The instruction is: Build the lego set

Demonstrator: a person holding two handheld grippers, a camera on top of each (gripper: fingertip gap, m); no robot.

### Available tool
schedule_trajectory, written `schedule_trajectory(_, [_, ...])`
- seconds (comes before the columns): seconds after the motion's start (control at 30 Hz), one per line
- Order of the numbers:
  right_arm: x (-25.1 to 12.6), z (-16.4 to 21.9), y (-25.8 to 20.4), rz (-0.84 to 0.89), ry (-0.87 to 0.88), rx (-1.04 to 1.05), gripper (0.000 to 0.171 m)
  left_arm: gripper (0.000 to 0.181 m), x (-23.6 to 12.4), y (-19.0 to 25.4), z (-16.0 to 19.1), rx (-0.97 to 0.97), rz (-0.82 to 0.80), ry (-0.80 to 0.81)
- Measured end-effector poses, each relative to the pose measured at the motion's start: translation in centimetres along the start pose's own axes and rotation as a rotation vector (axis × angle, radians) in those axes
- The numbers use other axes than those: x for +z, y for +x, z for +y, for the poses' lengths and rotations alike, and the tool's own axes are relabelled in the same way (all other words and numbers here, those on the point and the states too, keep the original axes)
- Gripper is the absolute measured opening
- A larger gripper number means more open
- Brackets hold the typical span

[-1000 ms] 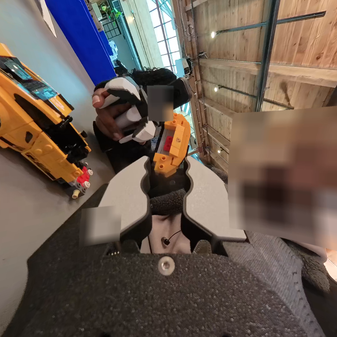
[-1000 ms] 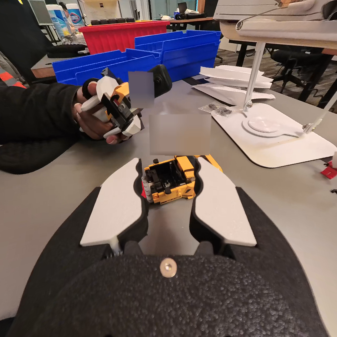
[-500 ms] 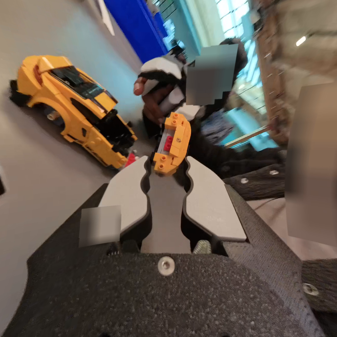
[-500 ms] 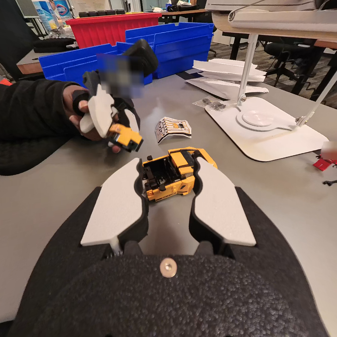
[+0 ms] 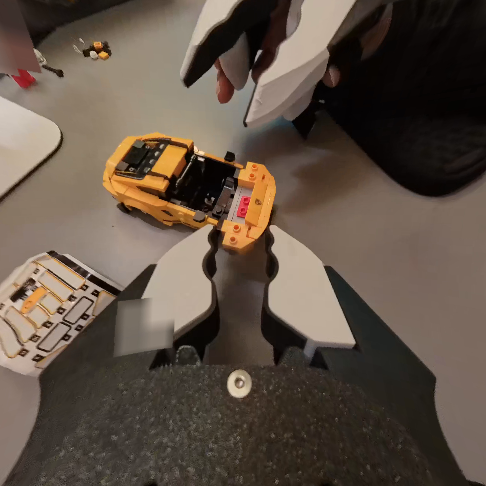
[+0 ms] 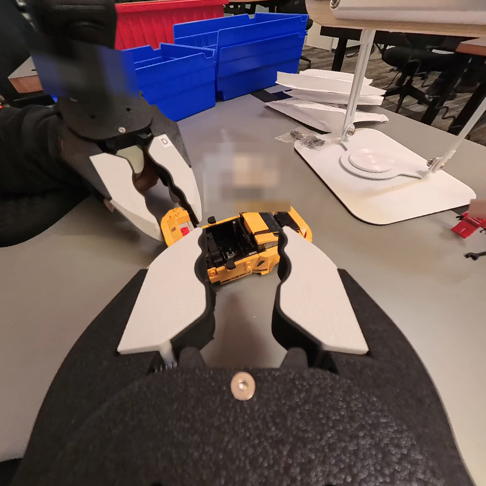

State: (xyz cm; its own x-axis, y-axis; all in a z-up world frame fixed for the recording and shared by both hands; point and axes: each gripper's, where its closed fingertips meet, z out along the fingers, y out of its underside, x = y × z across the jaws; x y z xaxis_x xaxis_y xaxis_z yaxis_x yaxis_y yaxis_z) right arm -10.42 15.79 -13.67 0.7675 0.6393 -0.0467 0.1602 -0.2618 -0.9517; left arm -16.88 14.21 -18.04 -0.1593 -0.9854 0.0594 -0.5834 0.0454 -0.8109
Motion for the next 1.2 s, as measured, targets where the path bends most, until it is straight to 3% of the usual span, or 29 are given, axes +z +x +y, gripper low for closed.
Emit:
schedule_trajectory(0.33, [0.1,0.3,0.0,0.001,-0.014,0.001,0.05,0.034,0.6,0.7,0.4,0.171,-0.04,-0.04])
schedule_trajectory(0.7, [0.3,0.7,0.1,0.005,-0.035,0.003,0.048,0.034,0.9,1.0,0.6,0.185,-0.031,-0.051])
schedule_trajectory(0.87, [0.1,2.3,1.3,0.045,-0.134,0.027,0.048,0.034,0.9,1.1,0.5,0.177,-0.023,-0.043])
schedule_trajectory(1.2, [-0.3,6.4,-1.3,-0.135,-0.378,-0.08,0.049,0.034,0.6,1.0,0.2,0.155,-0.016,-0.017])
